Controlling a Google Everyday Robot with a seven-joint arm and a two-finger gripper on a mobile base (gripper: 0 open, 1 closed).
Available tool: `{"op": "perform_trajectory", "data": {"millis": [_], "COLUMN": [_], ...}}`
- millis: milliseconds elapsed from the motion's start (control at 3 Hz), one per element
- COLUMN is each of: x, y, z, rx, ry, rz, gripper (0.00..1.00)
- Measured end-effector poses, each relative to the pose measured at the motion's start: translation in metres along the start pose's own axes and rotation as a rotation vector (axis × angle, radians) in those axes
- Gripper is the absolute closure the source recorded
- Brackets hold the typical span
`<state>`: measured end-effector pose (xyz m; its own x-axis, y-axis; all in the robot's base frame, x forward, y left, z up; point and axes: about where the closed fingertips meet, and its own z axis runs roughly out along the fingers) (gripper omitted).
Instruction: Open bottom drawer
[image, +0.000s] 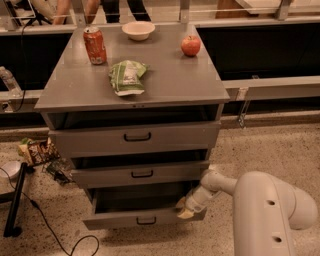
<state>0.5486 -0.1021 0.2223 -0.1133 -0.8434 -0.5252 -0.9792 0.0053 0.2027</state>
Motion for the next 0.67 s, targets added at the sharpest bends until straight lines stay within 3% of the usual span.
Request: {"op": "perform_trajectory", "data": {"millis": [333, 667], "x": [-0.01, -0.021], "y": [0.048, 0.064], "z": [-0.003, -0.01], "rx": [-0.087, -0.101], "ry": [-0.005, -0.015], "rz": [0.04, 0.054], "gripper": [0.9, 0.67]}}
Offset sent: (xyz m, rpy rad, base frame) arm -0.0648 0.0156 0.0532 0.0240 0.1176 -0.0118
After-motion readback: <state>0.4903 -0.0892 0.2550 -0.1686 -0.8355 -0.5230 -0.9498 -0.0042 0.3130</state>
